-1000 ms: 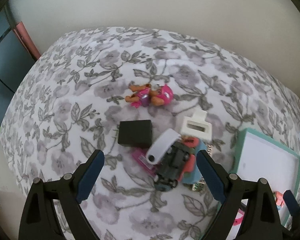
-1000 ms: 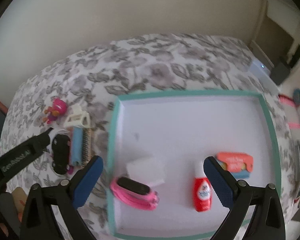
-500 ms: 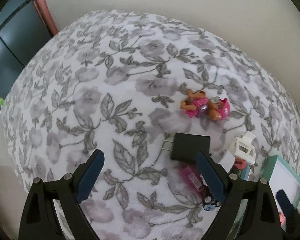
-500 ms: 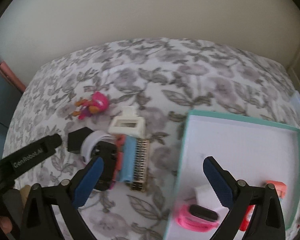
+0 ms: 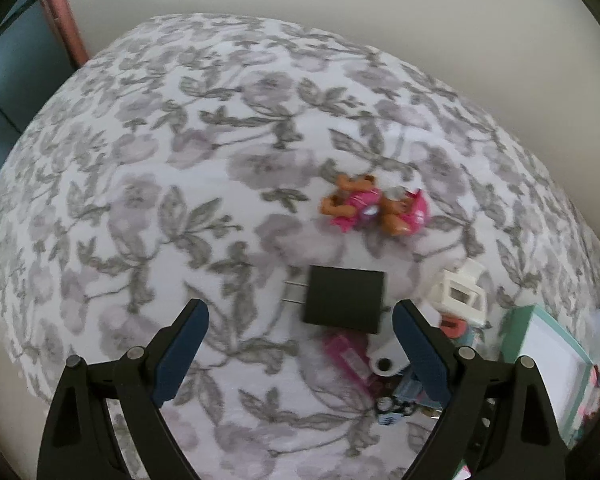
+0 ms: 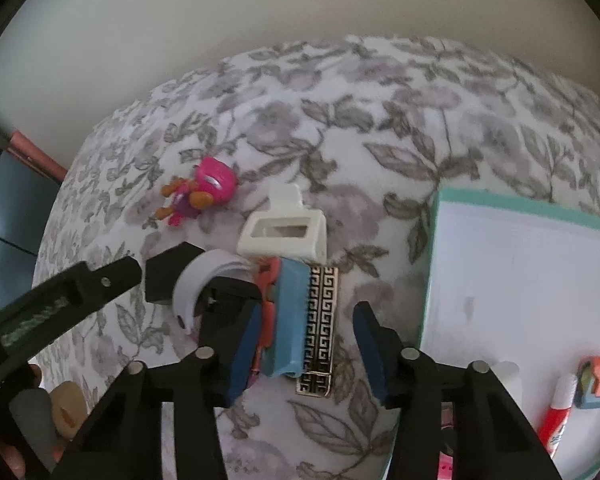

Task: Organize rigid objects
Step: 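Move both grippers back to the pile toward the blue-pink case and white case, then grasp the blue-pink case with the right gripper while the left grasps the white earbud case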

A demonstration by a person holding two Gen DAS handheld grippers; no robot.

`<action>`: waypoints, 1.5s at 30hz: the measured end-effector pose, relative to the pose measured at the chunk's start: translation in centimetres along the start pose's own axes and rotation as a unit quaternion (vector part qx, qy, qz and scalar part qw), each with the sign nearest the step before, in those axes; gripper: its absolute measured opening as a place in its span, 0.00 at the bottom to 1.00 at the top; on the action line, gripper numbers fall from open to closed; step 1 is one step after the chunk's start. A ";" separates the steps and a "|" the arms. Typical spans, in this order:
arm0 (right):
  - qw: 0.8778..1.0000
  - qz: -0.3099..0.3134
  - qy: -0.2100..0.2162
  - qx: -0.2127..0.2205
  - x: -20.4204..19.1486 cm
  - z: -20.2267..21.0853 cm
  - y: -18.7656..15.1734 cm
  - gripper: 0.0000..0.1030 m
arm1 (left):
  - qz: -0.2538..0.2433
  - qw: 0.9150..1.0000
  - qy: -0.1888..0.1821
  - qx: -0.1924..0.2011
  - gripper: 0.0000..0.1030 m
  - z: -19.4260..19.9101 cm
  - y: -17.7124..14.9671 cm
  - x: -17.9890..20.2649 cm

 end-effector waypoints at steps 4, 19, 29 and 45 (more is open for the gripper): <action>0.999 -0.018 0.027 -0.008 0.3 -0.4 -0.2 0.39 | -0.017 0.999 -0.027 -0.012 0.91 -0.5 -0.3 1.2; 0.999 -0.021 0.047 -0.009 0.1 -0.2 -0.3 0.32 | -0.044 0.997 -0.065 -0.017 0.65 -0.9 -1.0 3.5; 0.997 -0.040 0.061 -0.014 1.0 -0.2 -0.4 0.32 | -0.067 0.995 -0.073 -0.010 0.58 -1.4 -1.1 4.9; 0.998 -0.034 0.061 -0.008 0.8 0.7 -0.1 0.32 | -0.042 0.994 -0.103 -0.011 0.19 -1.0 -0.9 4.5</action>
Point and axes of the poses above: each gripper's, at about its wrist camera, not at the fingertips, and z roughly against the way its jaws point, x to its right, y to its top, the point moved 3 cm from there along -z, roughly the way its jaws point, and after that the axes turned 1 degree about x, right-handed, at the moved point
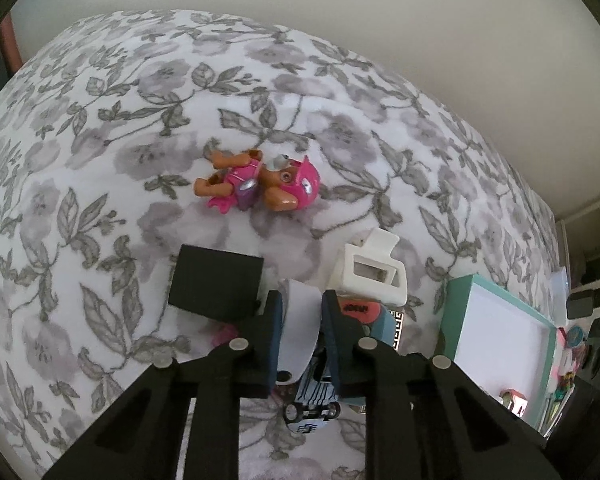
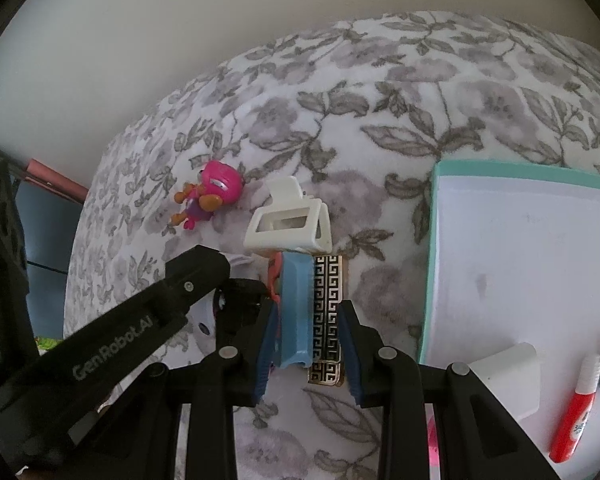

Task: Organize rigid objects
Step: 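Grasp the blue-pink case with the right gripper while the left grasps the white earbud case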

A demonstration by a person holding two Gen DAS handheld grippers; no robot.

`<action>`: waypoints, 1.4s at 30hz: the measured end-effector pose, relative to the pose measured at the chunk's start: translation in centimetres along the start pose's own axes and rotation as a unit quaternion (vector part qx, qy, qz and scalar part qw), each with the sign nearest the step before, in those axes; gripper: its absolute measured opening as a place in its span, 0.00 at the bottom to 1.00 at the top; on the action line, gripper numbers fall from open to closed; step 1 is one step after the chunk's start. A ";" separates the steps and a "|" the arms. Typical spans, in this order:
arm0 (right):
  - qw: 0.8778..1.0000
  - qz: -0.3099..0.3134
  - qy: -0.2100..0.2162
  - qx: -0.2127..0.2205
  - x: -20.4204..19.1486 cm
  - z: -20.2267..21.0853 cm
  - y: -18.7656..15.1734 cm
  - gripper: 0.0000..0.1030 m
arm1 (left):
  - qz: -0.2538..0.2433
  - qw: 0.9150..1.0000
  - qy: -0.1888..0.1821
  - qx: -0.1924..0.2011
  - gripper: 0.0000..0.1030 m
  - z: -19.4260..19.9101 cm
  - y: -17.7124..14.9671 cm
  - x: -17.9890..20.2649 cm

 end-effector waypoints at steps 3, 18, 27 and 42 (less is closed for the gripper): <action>1.000 0.006 0.004 -0.002 -0.4 -0.1 0.0 0.32 | 0.011 1.000 0.003 0.004 0.18 0.3 0.1 -0.5; 0.999 0.033 0.027 -0.010 -2.5 -0.6 -0.7 0.32 | 0.030 0.999 0.040 0.014 0.18 1.1 0.2 -2.1; 0.999 0.036 0.023 -0.021 -2.7 -2.5 -1.3 0.32 | 0.035 0.999 0.036 0.011 0.18 0.9 0.2 -2.2; 1.000 0.011 0.022 -0.003 -1.5 -3.1 -1.2 0.24 | 0.031 0.998 0.045 0.010 0.18 0.7 0.3 -2.1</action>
Point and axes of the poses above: each gripper's, at about its wrist camera, not at the fingertips, and z roughly against the way its jaws point, x to its right, y to its top, the point moved 3 cm from there along -z, roughly the way its jaws point, and after that the axes turned 1 degree about x, right-handed, at the moved point
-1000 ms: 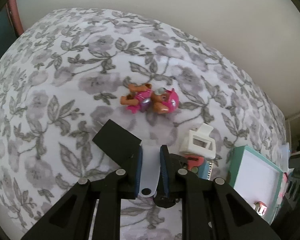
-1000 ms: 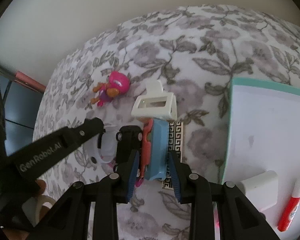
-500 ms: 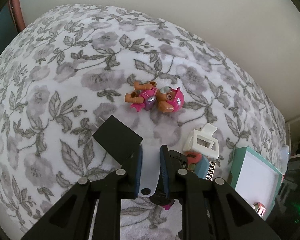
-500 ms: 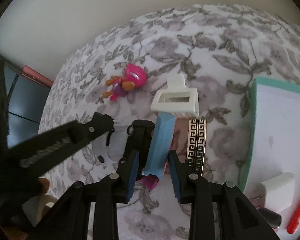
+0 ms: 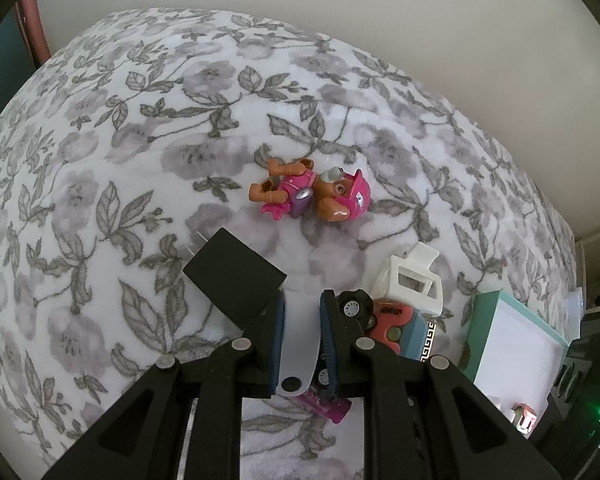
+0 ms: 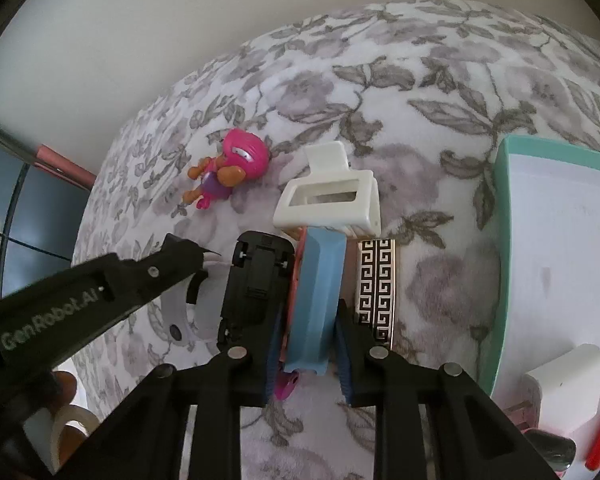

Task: Organize rigid objects
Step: 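Grasp the blue-pink case with the right gripper while the left grasps the white earbud case, then carry both cases into the tray and open both grippers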

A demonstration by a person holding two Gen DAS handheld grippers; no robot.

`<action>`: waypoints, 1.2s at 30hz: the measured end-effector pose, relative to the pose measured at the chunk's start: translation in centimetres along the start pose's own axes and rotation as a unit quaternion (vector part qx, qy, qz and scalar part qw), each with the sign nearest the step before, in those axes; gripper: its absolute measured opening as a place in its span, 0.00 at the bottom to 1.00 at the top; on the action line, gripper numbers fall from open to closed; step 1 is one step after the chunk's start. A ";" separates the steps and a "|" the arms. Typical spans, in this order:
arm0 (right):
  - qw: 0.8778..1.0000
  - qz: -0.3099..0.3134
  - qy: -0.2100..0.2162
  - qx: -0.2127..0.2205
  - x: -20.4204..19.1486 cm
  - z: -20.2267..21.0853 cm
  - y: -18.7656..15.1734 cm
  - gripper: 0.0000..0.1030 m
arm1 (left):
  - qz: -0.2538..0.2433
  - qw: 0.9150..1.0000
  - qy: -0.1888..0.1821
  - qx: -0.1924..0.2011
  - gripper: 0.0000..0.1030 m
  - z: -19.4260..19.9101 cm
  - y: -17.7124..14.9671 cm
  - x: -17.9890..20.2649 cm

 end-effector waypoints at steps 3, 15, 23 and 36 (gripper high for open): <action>1.000 -0.008 0.003 0.002 0.3 0.6 0.2 0.22 | 0.003 1.000 -0.007 0.007 0.18 0.5 0.2 -0.1; 0.999 -0.005 0.016 0.043 0.4 5.6 0.9 0.21 | -0.011 0.998 -0.008 0.058 0.18 4.6 0.9 1.1; 0.996 -0.024 -0.007 0.085 1.8 10.1 1.3 0.21 | -0.038 0.995 -0.019 0.089 0.18 7.4 0.7 3.7; 0.984 -0.074 -0.116 0.113 10.0 14.9 0.7 0.21 | -0.112 0.989 -0.058 0.078 0.18 8.2 -2.1 11.3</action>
Point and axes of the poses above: each gripper's, at about its wrist camera, not at the fingertips, and z roughly against the way its jaws point, x to its right, y to its top, the point moved 3 cm from there along -z, roughly the way its jaws point, and after that the axes turned 1 degree about x, right-handed, at the moved point
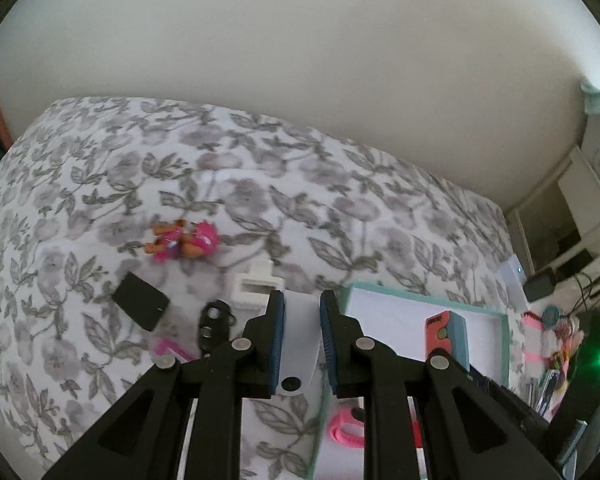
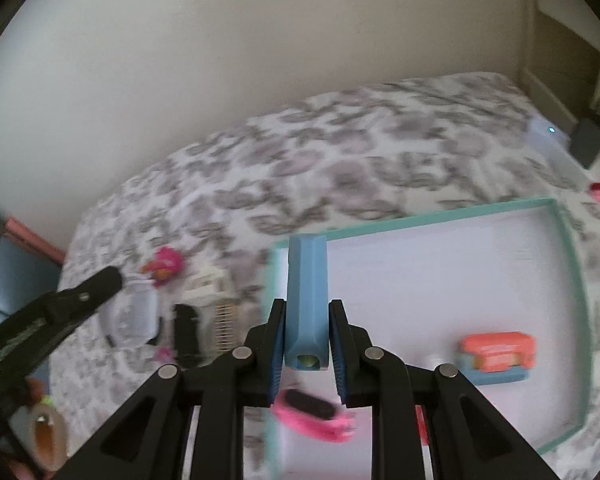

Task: Organize rigid objects
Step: 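Carry both cases into the tray and open both grippers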

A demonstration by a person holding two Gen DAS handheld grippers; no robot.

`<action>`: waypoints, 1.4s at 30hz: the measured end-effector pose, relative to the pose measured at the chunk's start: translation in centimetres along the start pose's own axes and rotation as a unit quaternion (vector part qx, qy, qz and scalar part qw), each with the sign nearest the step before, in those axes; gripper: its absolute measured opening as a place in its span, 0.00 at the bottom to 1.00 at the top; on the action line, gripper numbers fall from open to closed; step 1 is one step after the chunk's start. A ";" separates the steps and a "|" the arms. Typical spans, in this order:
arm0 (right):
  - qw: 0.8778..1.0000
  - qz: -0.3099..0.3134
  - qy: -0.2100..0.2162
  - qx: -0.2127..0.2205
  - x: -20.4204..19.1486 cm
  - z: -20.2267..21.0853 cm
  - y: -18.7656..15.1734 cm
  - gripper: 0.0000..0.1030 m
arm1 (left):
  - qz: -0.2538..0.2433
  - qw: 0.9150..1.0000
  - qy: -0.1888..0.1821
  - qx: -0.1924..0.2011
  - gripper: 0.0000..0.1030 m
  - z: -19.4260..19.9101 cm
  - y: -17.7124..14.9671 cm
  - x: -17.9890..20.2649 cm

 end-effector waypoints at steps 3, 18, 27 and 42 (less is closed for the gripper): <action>0.999 -0.002 -0.042 -0.003 2.0 -0.5 0.1 0.21 | -0.023 1.000 0.005 -0.003 0.18 -0.6 -0.6 1.9; 0.992 -0.045 -0.116 -0.003 8.2 -1.1 0.3 0.22 | -0.105 0.994 -0.033 -0.015 0.18 -5.6 -4.5 9.2; 0.991 -0.057 -0.116 -0.016 8.8 -2.2 -0.2 0.22 | -0.118 0.992 -0.035 -0.024 0.18 -7.6 -5.6 9.9; 0.991 -0.051 -0.120 -0.030 8.8 -3.0 -0.4 0.22 | -0.103 0.993 -0.025 -0.059 0.53 -8.8 -6.1 8.8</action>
Point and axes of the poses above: each gripper's, at about its wrist camera, not at the fingertips, and z roughly against the way its jaws point, x to its right, y to its top, the point moved 3 cm from there along -z, roughly the way its jaws point, and after that the axes turned 1 degree about x, right-handed, at the moved point
